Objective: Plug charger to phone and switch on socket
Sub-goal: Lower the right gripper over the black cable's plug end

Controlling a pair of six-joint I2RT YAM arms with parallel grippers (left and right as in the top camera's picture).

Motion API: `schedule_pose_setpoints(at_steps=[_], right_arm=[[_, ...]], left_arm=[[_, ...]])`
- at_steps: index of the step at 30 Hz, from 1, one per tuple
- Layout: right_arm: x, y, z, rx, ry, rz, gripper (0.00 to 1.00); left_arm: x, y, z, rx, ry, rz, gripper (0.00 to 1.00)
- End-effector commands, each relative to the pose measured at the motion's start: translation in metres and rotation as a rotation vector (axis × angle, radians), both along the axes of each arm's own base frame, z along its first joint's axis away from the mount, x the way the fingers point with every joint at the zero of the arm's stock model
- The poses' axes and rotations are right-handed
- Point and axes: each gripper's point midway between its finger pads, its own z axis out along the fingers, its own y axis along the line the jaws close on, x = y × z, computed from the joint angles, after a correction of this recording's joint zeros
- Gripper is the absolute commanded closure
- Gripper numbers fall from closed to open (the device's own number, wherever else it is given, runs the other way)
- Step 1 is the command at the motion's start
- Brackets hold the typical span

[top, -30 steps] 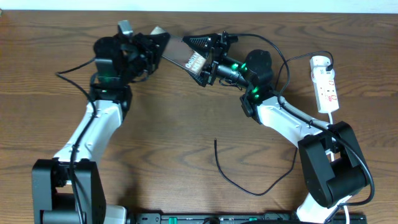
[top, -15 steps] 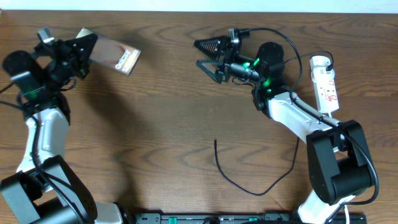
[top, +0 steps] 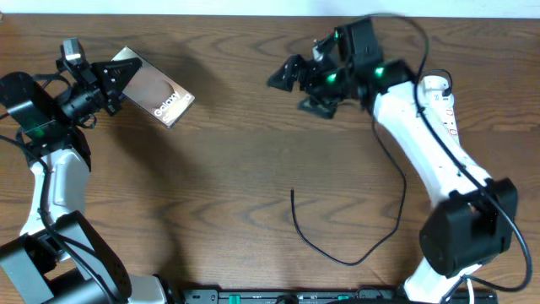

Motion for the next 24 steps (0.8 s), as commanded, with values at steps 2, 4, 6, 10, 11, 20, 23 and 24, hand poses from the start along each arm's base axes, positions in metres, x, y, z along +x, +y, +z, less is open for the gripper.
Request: schedule_pose_setpoints(at_steps=[2, 4, 6, 10, 11, 20, 23, 24], right_arm=[[-0.001, -0.041, 0.006, -0.443, -0.164, 0.011, 0.01], [-0.015, -0.044, -0.004, -0.518, -0.129, 0.031, 0.01], [-0.032, -0.042, -0.019, -0.589, -0.088, 0.069, 0.01], [-0.061, -0.031, -0.05, -0.668, -0.022, 0.111, 0.01], [-0.071, -0.029, -0.062, -0.692, 0.002, 0.112, 0.01], [-0.128, -0.03, -0.135, -0.77, 0.167, 0.092, 0.01], [-0.141, -0.03, -0.15, -0.783, 0.191, 0.093, 0.04], [-0.144, -0.029, -0.154, -0.782, 0.192, 0.097, 0.04]], left_arm=[[-0.006, -0.003, 0.012, 0.044, -0.069, -0.031, 0.93], [-0.008, -0.005, 0.012, 0.045, -0.072, -0.042, 0.92], [-0.011, -0.007, 0.012, 0.055, -0.086, -0.062, 0.93], [-0.017, -0.011, 0.012, 0.065, -0.105, -0.105, 0.93], [-0.018, -0.012, 0.012, 0.066, -0.107, -0.112, 0.93], [-0.022, -0.015, 0.012, 0.08, -0.13, -0.145, 0.93], [-0.022, -0.015, 0.012, 0.084, -0.136, -0.145, 0.93], [-0.022, -0.015, 0.012, 0.087, -0.139, -0.146, 0.93]])
